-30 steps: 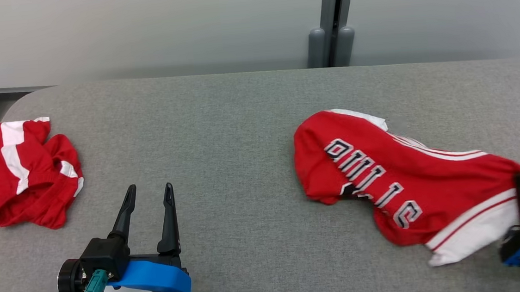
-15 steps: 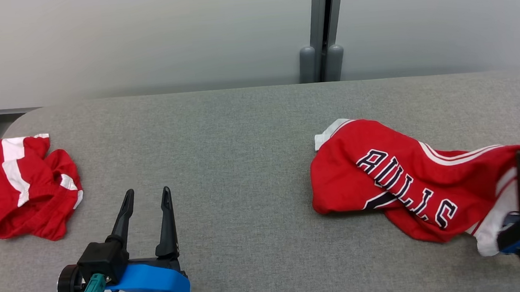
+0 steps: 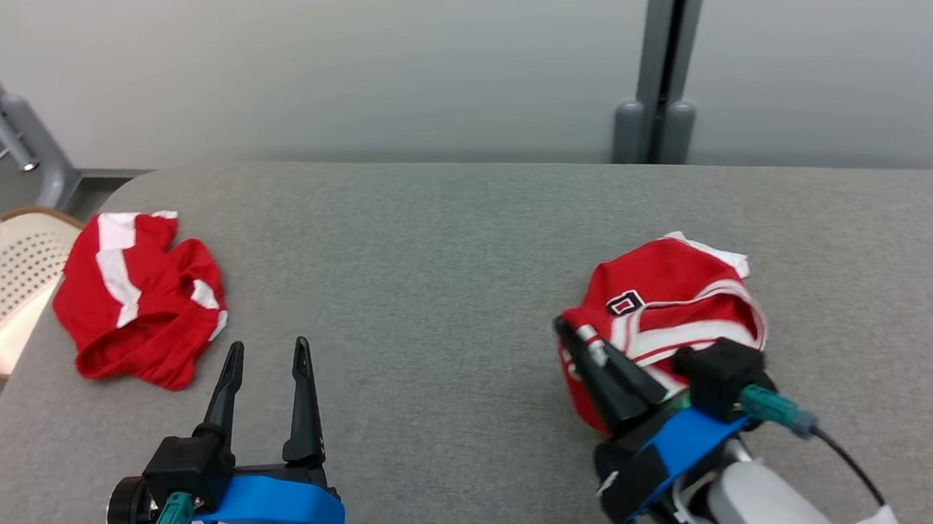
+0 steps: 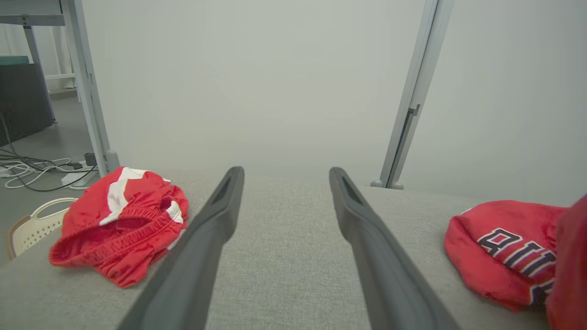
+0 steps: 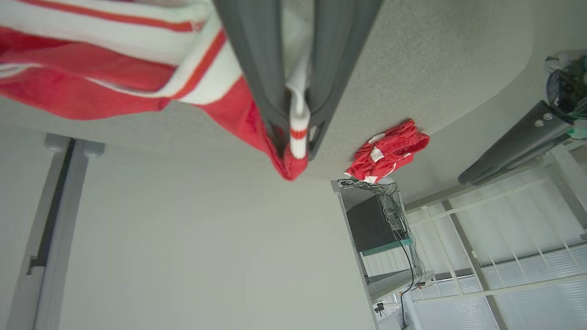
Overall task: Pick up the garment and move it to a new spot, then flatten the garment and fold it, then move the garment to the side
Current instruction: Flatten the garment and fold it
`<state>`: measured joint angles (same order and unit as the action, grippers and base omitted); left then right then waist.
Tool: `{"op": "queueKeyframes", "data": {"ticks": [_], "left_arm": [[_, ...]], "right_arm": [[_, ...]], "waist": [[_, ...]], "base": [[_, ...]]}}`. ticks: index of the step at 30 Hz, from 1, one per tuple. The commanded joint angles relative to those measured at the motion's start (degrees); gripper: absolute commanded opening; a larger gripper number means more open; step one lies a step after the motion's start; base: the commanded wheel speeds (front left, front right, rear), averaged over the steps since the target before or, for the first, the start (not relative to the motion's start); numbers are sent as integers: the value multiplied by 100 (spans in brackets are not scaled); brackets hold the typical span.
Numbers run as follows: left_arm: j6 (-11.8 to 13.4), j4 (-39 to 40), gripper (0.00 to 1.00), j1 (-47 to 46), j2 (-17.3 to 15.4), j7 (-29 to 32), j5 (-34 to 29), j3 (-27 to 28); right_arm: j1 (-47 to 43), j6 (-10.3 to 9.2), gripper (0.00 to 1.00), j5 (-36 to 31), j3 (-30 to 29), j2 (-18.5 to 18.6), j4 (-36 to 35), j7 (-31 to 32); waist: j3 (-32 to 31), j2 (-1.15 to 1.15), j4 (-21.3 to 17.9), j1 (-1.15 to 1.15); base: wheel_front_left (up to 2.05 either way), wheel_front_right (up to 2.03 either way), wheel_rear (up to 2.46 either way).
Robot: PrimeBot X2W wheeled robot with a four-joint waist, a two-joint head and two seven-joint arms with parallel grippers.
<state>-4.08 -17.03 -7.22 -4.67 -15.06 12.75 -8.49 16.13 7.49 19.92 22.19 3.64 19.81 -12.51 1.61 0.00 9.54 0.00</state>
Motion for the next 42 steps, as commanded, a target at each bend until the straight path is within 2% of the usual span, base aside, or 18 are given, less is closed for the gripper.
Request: {"op": "queueKeyframes", "data": {"ticks": [1, 8, 14, 15, 16, 18, 20, 23, 26, 34, 37, 42], "left_arm": [[-32, -25, 100, -69, 19, -17, -7, -27], [-29, -35, 100, -108, 38, -17, -2, -12], [-46, -35, 100, -113, 54, -16, 4, 31], [-42, -40, 100, -113, 58, -17, -1, 34], [-40, -45, 100, -112, 62, -17, -9, 35], [-36, -63, 100, -122, 67, -17, -14, 35], [-34, -63, 100, -113, 61, -17, -24, 69], [-40, -61, 100, -84, 52, -17, -39, 77], [-27, -36, 100, -12, 24, -17, -62, 115], [-26, 26, 100, 170, -61, -17, -75, 195], [-16, 47, 100, 221, -76, -17, -99, 202], [-3, 82, 100, 281, -63, -17, -133, 178]], "right_arm": [[204, 1, 0, 72, 326, -37, 127, -58], [631, 1, 0, 669, 1894, -65, 506, -164], [874, 1, 0, 1221, 3268, -69, 916, -200], [921, 1, 30, 1267, 3413, -71, 996, -209], [961, 1, 100, 1288, 3528, -70, 1070, -225], [967, 1, 100, 1408, 3579, -68, 1188, -243], [1010, 1, 100, 1433, 3379, -70, 1317, -270], [1099, 1, 100, 1085, 3087, -70, 1366, -272], [870, 1, 100, 713, 2331, -29, 1312, -273], [43, 1, 100, -69, 284, 501, 348, -272], [-356, 1, 100, -313, -428, 558, -30, -272], [-988, 1, 100, -695, -1387, 444, -541, -272]], "waist": [[79, 0, 199, 0], [206, 0, 563, 0], [313, 0, 655, 0], [318, 0, 652, 0], [315, 0, 645, 0], [299, 0, 603, 0], [244, 0, 475, 0], [206, 0, 386, 0], [142, 0, 224, 0], [13, 0, -180, 0], [-8, 0, -308, 0], [-43, 0, -465, 0]], "base": [[0, 0, 0], [0, 0, 0], [0, 0, 0], [0, 0, 0], [0, 0, 0], [0, 0, 0], [0, 0, 0], [0, 0, 0], [0, 0, 0], [0, 0, 0], [0, 0, 0], [0, 0, 0]]}}
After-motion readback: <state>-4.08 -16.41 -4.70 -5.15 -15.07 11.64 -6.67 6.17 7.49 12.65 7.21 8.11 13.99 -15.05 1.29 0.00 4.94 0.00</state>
